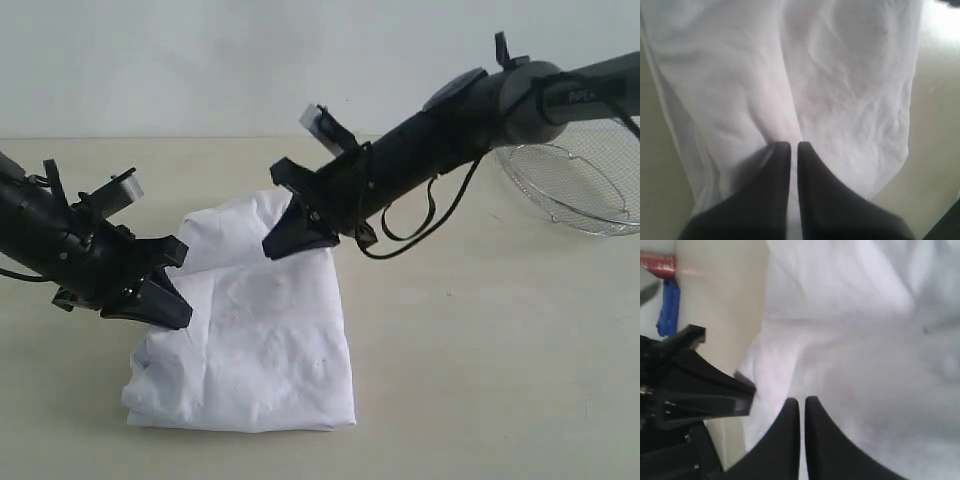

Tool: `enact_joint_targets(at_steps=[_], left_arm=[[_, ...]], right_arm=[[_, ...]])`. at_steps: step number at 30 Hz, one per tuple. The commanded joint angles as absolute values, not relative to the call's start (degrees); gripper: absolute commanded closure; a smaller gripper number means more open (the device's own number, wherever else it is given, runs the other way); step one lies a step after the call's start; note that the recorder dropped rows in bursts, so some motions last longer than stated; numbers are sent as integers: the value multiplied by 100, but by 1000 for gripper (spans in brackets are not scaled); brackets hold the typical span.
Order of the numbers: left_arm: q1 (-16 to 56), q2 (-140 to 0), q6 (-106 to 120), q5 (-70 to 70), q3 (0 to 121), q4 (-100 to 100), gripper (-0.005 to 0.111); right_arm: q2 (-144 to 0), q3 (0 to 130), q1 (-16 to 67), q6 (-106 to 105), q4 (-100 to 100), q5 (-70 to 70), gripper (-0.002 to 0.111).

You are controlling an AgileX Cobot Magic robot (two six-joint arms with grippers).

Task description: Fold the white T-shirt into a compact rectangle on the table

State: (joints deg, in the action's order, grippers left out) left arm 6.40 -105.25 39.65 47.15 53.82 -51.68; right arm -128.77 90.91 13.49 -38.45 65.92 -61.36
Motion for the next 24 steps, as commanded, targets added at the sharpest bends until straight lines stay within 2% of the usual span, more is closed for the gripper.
enact_joint_targets(at_steps=[1, 7, 17, 20, 24], left_arm=[[654, -10527, 4031, 4741, 5398, -5200, 102], [654, -10527, 4056, 4752, 5398, -5200, 102], [654, -10264, 4054, 4814, 5398, -5212, 102], [654, -10110, 4054, 4814, 5398, -5212, 102], [654, -10067, 4054, 4825, 5398, -5201, 102]], right_arm=[[-13239, 8801, 1314, -4242, 6708, -6061, 108], [-13436, 8801, 1314, -4438, 6911, -5906, 108], [-12404, 8801, 1015, -4229, 6765, -6299, 105], [-12326, 8801, 742, -3963, 6379, -6631, 86], [-12326, 8701, 451, -3798, 6069, -6748, 47]])
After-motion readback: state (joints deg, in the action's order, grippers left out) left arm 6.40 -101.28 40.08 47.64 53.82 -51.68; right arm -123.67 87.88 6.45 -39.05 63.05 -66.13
